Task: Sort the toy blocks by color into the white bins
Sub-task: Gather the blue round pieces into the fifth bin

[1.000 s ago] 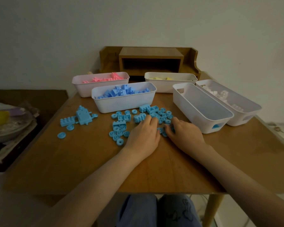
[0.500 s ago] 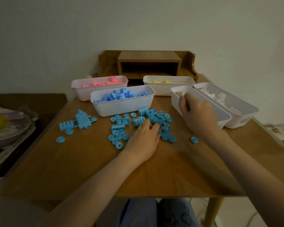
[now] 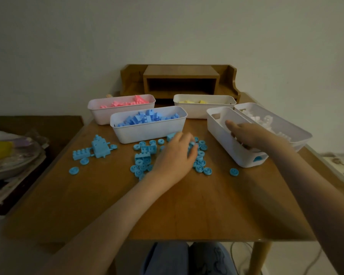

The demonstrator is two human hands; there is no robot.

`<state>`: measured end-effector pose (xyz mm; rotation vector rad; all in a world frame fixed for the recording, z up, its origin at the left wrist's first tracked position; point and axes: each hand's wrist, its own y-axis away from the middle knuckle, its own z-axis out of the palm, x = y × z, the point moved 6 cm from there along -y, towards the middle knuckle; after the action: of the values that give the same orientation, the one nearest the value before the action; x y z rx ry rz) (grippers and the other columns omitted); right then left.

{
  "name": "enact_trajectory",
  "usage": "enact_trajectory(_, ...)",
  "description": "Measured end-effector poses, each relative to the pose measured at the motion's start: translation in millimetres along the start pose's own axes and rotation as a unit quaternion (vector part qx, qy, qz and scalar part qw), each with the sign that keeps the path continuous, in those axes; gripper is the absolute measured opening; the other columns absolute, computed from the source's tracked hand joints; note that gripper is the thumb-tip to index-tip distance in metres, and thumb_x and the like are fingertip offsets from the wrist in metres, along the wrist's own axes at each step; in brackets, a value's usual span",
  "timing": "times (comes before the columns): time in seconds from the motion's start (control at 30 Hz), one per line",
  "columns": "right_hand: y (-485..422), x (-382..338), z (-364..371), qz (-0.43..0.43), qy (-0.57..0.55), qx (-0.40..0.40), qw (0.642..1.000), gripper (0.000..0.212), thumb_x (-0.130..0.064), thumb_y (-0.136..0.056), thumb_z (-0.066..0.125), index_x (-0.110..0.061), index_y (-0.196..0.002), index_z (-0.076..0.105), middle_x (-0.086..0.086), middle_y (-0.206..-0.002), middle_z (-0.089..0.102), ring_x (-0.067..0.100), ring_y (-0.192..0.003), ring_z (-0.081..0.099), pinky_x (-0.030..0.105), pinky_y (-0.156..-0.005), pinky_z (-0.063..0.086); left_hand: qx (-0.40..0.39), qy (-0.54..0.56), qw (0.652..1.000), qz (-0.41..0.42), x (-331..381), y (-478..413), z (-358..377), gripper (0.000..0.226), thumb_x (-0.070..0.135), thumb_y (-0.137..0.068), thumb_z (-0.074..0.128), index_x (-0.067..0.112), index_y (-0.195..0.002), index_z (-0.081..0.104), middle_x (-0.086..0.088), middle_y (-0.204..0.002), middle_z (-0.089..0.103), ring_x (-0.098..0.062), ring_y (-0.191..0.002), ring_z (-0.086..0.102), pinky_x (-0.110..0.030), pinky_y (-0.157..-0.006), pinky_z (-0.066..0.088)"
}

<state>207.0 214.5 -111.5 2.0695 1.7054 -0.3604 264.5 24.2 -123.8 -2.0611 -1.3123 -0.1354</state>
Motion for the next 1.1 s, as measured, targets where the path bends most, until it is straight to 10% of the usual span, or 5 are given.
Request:
enact_trajectory(0.17,19,1,1,-0.032,-0.027,-0.046,0.998,0.062,-0.057,-0.095,0.020,-0.011,-0.112,0.058,0.008,-0.102,0.061,0.018,-0.077,0.058,0.030,-0.074,0.045,0.051,0.044,0.997,0.024,29,-36,-8,0.016,0.026,-0.098,0.046,0.015,-0.108,0.053,0.003,-0.105,0.045,-0.005,-0.089,0.046,-0.013,-0.068,0.034)
enact_trajectory(0.37,30,6,-10,-0.109,0.014,0.034,0.993,0.036,-0.037,-0.099,0.035,-0.012,-0.111,0.058,0.009,-0.102,0.062,0.024,-0.092,0.061,0.038,-0.089,0.050,0.011,0.000,0.997,0.080,67,-85,10,0.022,0.023,-0.097,0.047,0.011,-0.115,0.053,-0.009,-0.113,0.047,-0.019,-0.101,0.049,-0.021,-0.076,0.034)
enact_trajectory(0.7,47,24,-19,-0.195,0.088,0.048,0.976,0.030,-0.034,-0.097,0.043,-0.014,-0.105,0.064,0.003,-0.102,0.060,0.014,-0.085,0.054,0.019,-0.068,0.038,-0.258,-0.020,0.966,0.026,84,-83,68,0.046,0.016,-0.097,0.046,0.011,-0.141,0.035,-0.011,-0.144,0.036,-0.027,-0.126,0.042,-0.034,-0.097,0.039)
enact_trajectory(0.9,81,-3,-20,-0.316,0.044,0.154,0.935,0.018,-0.027,-0.092,0.053,-0.017,-0.106,0.057,-0.008,-0.097,0.046,0.011,-0.084,0.051,0.016,-0.070,0.043,-0.145,0.041,0.989,0.013,62,-62,37,0.048,0.010,-0.097,0.042,0.015,-0.144,0.032,-0.004,-0.150,0.026,-0.021,-0.136,0.029,-0.030,-0.106,0.030)
enact_trajectory(1.1,112,-18,49,-0.275,0.152,0.135,0.940,0.052,-0.046,-0.096,0.037,-0.023,-0.141,0.024,0.002,-0.136,0.042,0.022,-0.117,0.051,0.032,-0.082,0.050,-0.223,-0.244,0.942,-0.065,-2,3,22,0.080,0.063,-0.088,0.041,0.025,-0.150,0.007,-0.006,-0.158,-0.003,-0.031,-0.143,0.000,-0.053,-0.114,0.007)
